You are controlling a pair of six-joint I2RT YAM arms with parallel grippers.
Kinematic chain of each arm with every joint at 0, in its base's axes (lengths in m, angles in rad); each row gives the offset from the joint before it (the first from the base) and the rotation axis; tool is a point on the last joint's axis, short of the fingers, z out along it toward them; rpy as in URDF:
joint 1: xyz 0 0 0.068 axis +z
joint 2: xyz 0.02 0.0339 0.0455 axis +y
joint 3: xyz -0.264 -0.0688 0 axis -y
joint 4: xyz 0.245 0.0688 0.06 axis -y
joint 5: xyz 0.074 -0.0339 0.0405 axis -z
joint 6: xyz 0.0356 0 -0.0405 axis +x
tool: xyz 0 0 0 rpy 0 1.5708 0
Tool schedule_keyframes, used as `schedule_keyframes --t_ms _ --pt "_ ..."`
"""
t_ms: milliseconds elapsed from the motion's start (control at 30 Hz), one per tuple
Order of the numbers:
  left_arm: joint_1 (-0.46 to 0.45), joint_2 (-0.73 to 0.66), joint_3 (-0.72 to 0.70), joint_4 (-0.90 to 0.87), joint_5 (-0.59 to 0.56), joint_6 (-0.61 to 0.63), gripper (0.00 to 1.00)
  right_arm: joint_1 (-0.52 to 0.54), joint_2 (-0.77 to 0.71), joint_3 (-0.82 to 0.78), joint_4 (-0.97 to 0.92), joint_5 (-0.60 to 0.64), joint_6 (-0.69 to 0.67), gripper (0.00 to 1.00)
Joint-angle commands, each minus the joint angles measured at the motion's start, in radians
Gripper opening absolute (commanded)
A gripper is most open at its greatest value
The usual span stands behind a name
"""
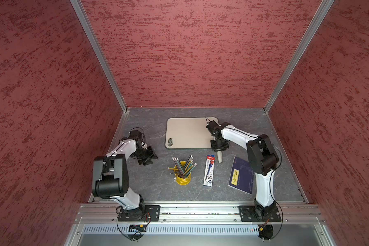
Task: Align the knife with the edge of the cutting board
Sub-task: Place the knife at the edge of the cutting board.
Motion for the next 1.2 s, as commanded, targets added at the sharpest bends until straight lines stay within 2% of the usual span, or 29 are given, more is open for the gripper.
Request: schedule_keyframes --t_ms 0,333,767,900,1167 --pt "0.007 0.004 -0.001 0.002 -0.004 0.017 0.45 -0.010 0.000 0.037 0.003 -0.009 -0.007 0.00" --pt "0.005 0.009 -0.001 0.002 -0.002 0.018 0.45 -0.012 0.006 0.040 -0.002 -0.012 0.003 0.08" --pt "0.004 0.020 0.001 0.004 0.004 0.022 0.46 -0.013 0.012 0.043 -0.005 -0.025 0.009 0.39" --pt "0.005 0.019 0.000 0.004 0.003 0.023 0.46 -0.013 0.013 0.043 -0.004 -0.025 0.006 0.42" --pt "0.004 0.021 0.000 0.002 0.002 0.023 0.46 -0.014 0.015 0.048 -0.008 -0.031 0.008 0.44"
